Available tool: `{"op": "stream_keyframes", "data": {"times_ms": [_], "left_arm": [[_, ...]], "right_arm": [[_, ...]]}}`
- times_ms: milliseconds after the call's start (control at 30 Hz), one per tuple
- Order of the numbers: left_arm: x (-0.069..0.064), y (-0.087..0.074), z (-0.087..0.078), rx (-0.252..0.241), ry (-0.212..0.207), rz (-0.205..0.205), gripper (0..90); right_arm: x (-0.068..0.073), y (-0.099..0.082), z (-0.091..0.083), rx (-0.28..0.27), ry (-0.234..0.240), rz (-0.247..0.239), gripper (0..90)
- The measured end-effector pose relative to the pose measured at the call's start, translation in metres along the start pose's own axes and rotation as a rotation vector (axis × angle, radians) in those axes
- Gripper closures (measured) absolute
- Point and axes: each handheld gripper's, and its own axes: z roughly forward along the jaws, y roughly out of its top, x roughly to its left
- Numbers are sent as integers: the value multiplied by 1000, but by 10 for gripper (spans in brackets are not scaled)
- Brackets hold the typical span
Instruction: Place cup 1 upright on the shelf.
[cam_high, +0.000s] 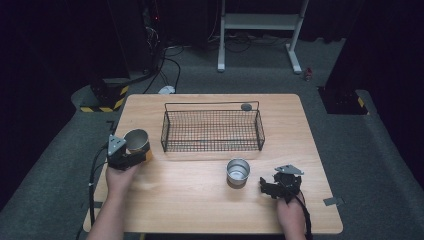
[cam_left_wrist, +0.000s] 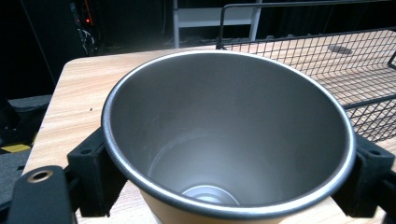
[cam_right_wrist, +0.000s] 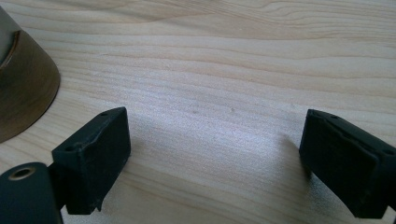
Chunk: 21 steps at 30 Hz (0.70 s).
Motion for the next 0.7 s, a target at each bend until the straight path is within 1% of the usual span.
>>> {"op": "stream_keyframes", "data": {"times_ms": [67,167,267,500,533,700], "left_arm": [[-1,1,0,-5,-7,-3,141],[-3,3,-1,-11,-14,4,142],[-4,3,-1,-15,-22,-2,142],[-9,6,-2,-17,-35,0,142],[-11,7,-3,-20,-36,13,142],[-16,9,-4,-24,-46,21,142]], "right_arm": [[0,0,0,-1,2,-5,88],[-2,-1,-1,-2,8,-19,89],[-2,-1,-1,0,15,-19,89],[-2,-1,-1,0,18,-18,89],[-2,-1,-1,-1,18,-14,90],[-2,-1,-1,0,15,-12,89]]}}
